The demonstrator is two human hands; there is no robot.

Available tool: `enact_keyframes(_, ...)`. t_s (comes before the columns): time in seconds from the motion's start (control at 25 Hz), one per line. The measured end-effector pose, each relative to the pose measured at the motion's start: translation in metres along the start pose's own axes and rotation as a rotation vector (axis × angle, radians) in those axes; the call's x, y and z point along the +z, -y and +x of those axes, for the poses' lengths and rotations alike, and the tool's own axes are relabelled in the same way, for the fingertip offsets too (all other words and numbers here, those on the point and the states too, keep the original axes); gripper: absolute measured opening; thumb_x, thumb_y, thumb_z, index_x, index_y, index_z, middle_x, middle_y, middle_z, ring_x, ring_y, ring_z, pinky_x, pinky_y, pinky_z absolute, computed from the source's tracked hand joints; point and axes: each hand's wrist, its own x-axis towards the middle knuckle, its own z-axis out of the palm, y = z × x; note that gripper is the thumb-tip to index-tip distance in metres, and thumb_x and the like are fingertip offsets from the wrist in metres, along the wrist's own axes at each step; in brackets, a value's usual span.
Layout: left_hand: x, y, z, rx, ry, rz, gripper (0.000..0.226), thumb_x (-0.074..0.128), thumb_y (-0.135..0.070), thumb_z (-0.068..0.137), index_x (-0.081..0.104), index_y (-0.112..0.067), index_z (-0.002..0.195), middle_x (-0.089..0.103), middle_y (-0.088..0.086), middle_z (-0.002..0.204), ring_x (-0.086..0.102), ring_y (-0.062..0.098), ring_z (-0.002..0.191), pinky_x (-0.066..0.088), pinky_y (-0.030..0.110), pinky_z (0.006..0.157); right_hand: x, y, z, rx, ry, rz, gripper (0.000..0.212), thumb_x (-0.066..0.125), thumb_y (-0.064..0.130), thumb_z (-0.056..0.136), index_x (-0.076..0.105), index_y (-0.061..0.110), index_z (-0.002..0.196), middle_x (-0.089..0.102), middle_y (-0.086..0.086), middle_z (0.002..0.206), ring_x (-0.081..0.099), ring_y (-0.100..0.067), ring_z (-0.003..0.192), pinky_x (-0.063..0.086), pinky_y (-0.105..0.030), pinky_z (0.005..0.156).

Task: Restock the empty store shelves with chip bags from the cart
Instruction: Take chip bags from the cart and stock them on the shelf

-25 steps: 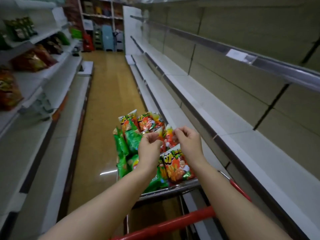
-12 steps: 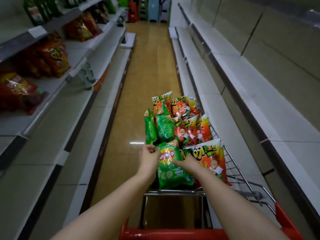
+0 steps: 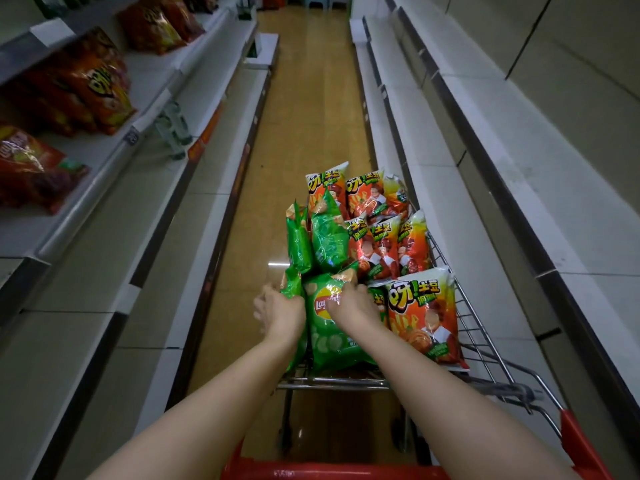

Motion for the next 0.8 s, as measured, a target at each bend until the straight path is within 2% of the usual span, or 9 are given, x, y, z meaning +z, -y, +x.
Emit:
enact_keyframes(0.04,0.002,0.0,0.001,-0.054,0.05,0.006,0.051,0.054,-0.008,0.088,0.035,-0.007,0.136,0.039,0.018,0.136,0.04,0.036,0.125,0.038,0.042,0.102,0.003,0.007,0.002,-0.028,0.012,0.017,0.057,0.049,0.037,0.092,0.037,0.004,0.136,0.042,-0.02,0.135,0.042,-0.036,0.123,0.039,-0.04,0.097)
enact_keyframes(0.12,0.007,-0.001,-0.002,-0.093,0.17,-0.056,0.037,0.048,-0.003,0.089,0.046,-0.003,0.126,0.056,0.018,0.11,0.057,0.031,0.095,0.049,0.032,0.074,0.006,0.014,0.006,-0.037,0.026,0.038,0.051,0.046,0.039,0.093,0.045,0.003,0.128,0.046,-0.021,0.132,0.043,-0.037,0.121,0.039,-0.039,0.095)
enact_keyframes(0.2,0.013,0.005,-0.002,-0.048,0.253,-0.057,0.037,0.039,0.003,0.09,0.05,-0.004,0.125,0.057,0.013,0.086,0.053,0.023,0.068,0.038,0.025,0.052,0.006,0.011,0.009,-0.034,0.01,0.054,0.051,0.039,0.044,0.096,0.052,0.003,0.122,0.051,-0.02,0.126,0.044,-0.036,0.118,0.039,-0.039,0.093)
enact_keyframes(0.32,0.02,0.005,-0.005,-0.034,0.317,-0.083,0.047,0.028,0.003,0.094,0.038,-0.008,0.138,0.058,0.017,0.109,0.059,0.031,0.088,0.042,0.027,0.054,0.006,0.003,0.012,-0.022,0.068,0.211,0.053,0.036,0.049,0.096,0.061,0.004,0.106,0.061,-0.018,0.107,0.053,-0.03,0.102,0.041,-0.033,0.08)
enact_keyframes(0.4,0.024,0.006,-0.009,-0.035,0.32,-0.135,0.044,0.027,0.0,0.097,0.036,-0.009,0.139,0.057,0.018,0.116,0.059,0.034,0.102,0.053,0.036,0.072,0.01,0.003,0.013,-0.002,0.198,0.42,0.044,0.045,0.047,0.094,0.061,0.006,0.096,0.061,-0.016,0.09,0.055,-0.024,0.086,0.038,-0.029,0.07)
enact_keyframes(0.48,0.023,0.006,-0.014,-0.037,0.311,-0.166,0.039,0.028,-0.003,0.099,0.038,-0.007,0.137,0.057,0.017,0.11,0.057,0.029,0.096,0.05,0.037,0.078,0.017,0.006,0.011,0.037,0.253,0.532,0.034,0.053,0.045,0.09,0.057,0.012,0.082,0.055,-0.007,0.075,0.053,-0.02,0.073,0.037,-0.026,0.063)
enact_keyframes(0.6,0.015,0.001,-0.018,0.027,0.329,-0.114,0.038,0.031,-0.001,0.099,0.036,-0.004,0.137,0.056,0.012,0.098,0.052,0.018,0.077,0.044,0.026,0.06,0.02,0.01,0.006,0.044,0.19,0.496,0.036,0.056,0.037,0.091,0.039,0.019,0.065,0.041,0.001,0.063,0.039,-0.012,0.058,0.028,-0.025,0.049)
enact_keyframes(0.68,0.012,-0.004,-0.019,0.024,0.328,-0.157,0.042,0.035,0.003,0.096,0.034,-0.004,0.137,0.046,0.002,0.081,0.044,0.012,0.067,0.037,0.019,0.052,0.015,0.013,0.005,0.032,0.127,0.46,0.032,0.055,0.03,0.091,0.044,0.014,0.066,0.041,-0.001,0.062,0.042,-0.017,0.059,0.028,-0.027,0.051)
enact_keyframes(0.8,0.002,-0.012,-0.019,0.057,0.29,-0.141,0.041,0.048,0.001,0.089,0.042,-0.007,0.129,0.049,0.003,0.079,0.049,0.013,0.068,0.04,0.025,0.058,0.002,0.014,0.004,0.02,0.05,0.463,0.028,0.054,0.019,0.089,0.047,0.012,0.063,0.041,-0.003,0.059,0.042,-0.02,0.058,0.027,-0.028,0.052)
